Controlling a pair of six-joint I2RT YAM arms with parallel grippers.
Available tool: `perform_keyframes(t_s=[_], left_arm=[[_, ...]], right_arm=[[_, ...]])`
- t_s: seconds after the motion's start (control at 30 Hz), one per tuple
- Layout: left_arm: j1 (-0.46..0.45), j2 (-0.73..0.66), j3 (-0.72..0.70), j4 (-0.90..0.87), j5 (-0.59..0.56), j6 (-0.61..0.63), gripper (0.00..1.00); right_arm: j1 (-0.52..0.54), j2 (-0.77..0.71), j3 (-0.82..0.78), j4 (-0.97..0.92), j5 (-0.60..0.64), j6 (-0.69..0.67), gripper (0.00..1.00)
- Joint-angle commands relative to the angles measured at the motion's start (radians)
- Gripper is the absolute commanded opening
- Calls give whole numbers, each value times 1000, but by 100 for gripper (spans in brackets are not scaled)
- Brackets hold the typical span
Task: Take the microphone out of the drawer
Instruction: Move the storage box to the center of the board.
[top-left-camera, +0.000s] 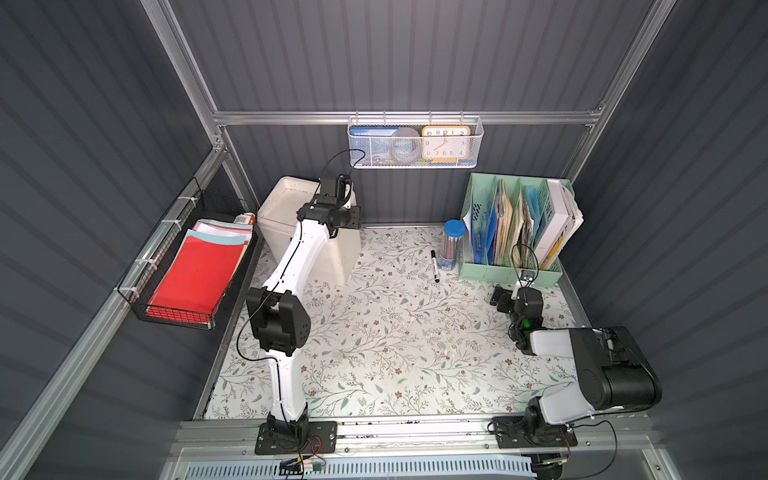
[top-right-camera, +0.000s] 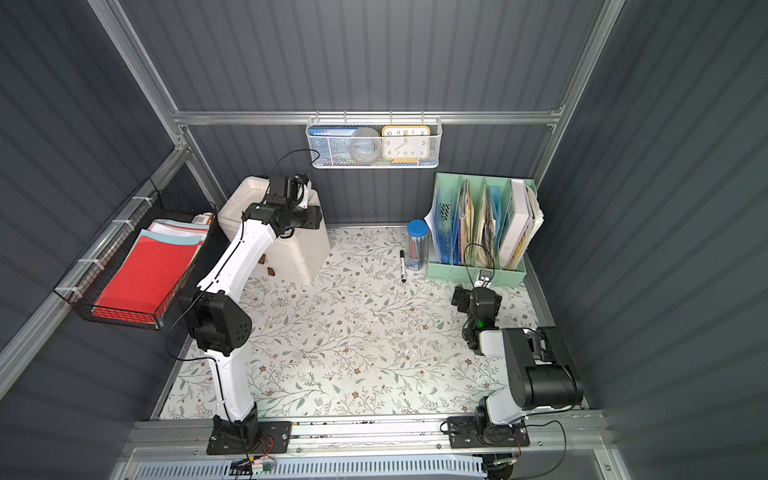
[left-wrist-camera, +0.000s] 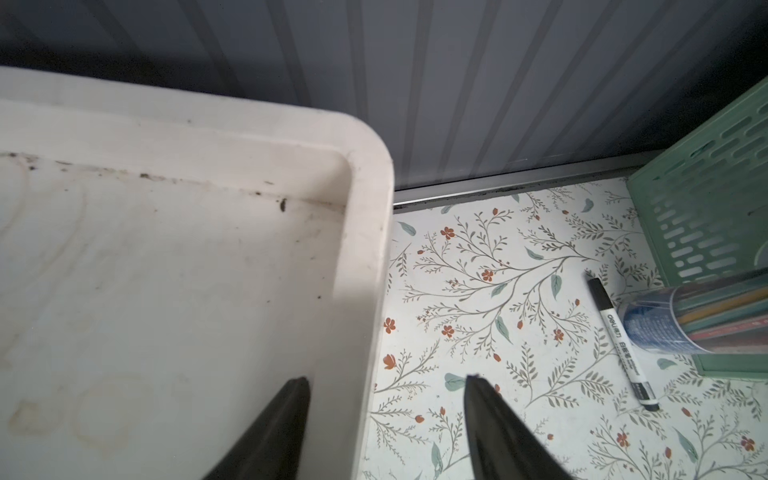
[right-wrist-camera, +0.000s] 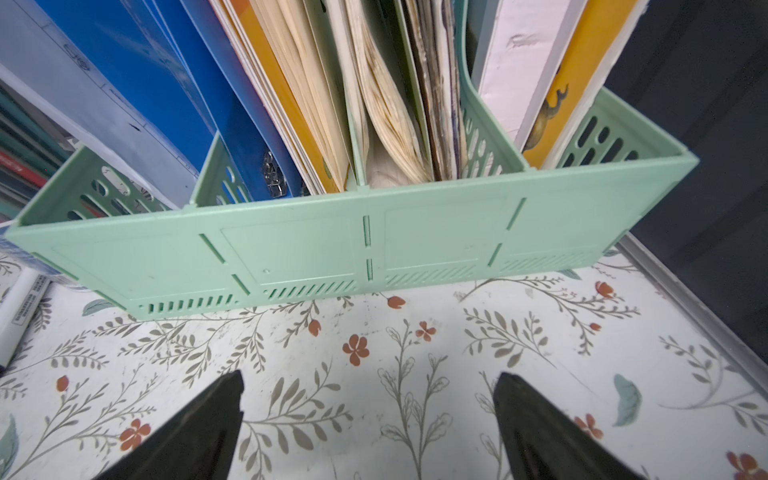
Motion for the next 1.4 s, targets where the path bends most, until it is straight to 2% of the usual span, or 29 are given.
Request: perform_keyframes(t_s=[0.0, 0.13, 0.3, 0.43, 0.5, 0.8, 1.03, 1.2, 1.27, 1.37], left_arm=[[-13, 26, -14, -18, -16, 45, 55], [-20, 35, -15, -19, -18, 64, 38], [-29, 35, -22, -18, -21, 85, 29], [-45, 19, -42, -16, -10, 104, 16], [-59, 3, -62, -8, 7, 113, 12], [-148, -126, -250, 5, 63, 117, 9], [-218, -275, -443, 49, 116, 60, 8], [-241, -362, -516, 61, 253, 28, 8], [-255, -388, -538, 65, 347, 50, 8], [-282, -410, -554, 52, 429, 79, 7]], right_arm=[[2, -7, 20, 1, 1, 4, 99], [2, -7, 20, 1, 2, 4, 99], [1, -7, 20, -1, 1, 5, 99], [0, -4, 23, -3, -2, 6, 99], [-2, -5, 23, -6, -5, 7, 99], [-2, -7, 22, -6, -6, 7, 99], [-2, -7, 22, -4, -6, 6, 99], [-2, -7, 20, -4, -7, 6, 99], [-2, -9, 20, -4, -5, 6, 99], [-1, -9, 20, -2, -5, 6, 99]])
